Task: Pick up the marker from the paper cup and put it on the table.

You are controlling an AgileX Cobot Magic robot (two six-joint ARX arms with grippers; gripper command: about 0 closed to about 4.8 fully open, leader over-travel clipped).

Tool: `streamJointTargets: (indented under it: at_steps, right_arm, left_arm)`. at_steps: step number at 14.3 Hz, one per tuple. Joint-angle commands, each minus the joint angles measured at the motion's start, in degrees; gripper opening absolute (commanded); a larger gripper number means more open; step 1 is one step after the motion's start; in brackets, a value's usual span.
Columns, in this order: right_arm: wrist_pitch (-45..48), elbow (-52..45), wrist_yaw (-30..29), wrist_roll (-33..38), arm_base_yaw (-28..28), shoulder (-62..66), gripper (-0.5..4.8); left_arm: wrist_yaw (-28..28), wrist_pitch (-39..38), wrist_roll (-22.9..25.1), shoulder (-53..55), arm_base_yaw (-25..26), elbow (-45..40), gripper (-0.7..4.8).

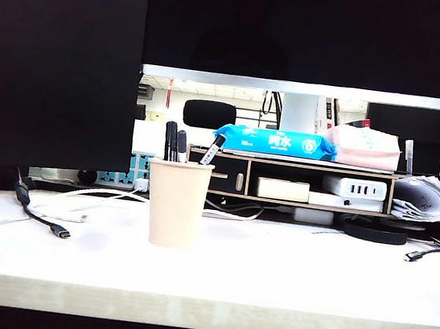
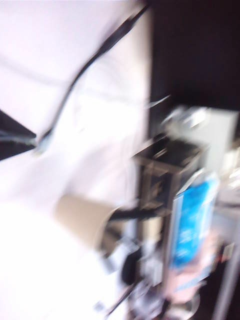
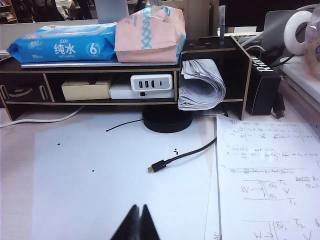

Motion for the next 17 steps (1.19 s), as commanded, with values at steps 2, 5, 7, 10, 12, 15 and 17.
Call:
streamJointTargets:
  at_steps: [2, 5, 7, 10, 12, 15, 17]
  right_arm:
    - [0.7, -0.2, -0.1, 0.0, 0.0, 0.0, -0.01]
    - [0.7, -0.2, -0.1, 0.0, 0.0, 0.0, -0.01]
    - [0.7, -0.2, -0.1, 0.0, 0.0, 0.0, -0.01]
    - [0.7, -0.2, -0.1, 0.0, 0.0, 0.0, -0.01]
    - [0.7, -0.2, -2.2, 0.1, 0.0, 0.0, -0.01]
    - [0.7, -0.2, -9.7, 0.1, 0.1, 0.0, -0.01]
    - [0.8, -0.2, -12.2, 0.1, 0.1, 0.0, -0.01]
  left_arm:
    - [5.8, -0.4, -2.7, 0.0, 0.0, 0.1, -0.05]
    - [13.1, -0.1, -2.7, 0.0, 0.0, 0.1, -0.05]
    - [14.7, -0.2, -2.7, 0.0, 0.0, 0.1, -0.05]
    - [8.0, -0.5, -2.4, 0.0, 0.0, 0.1, -0.05]
    - [7.9, -0.8, -2.2, 0.0, 0.0, 0.1, -0.05]
    - [8.1, -3.0, -2.6, 0.0, 0.0, 0.1, -0.05]
    - [8.6, -3.4, -3.6, 0.0, 0.0, 0.1, -0.05]
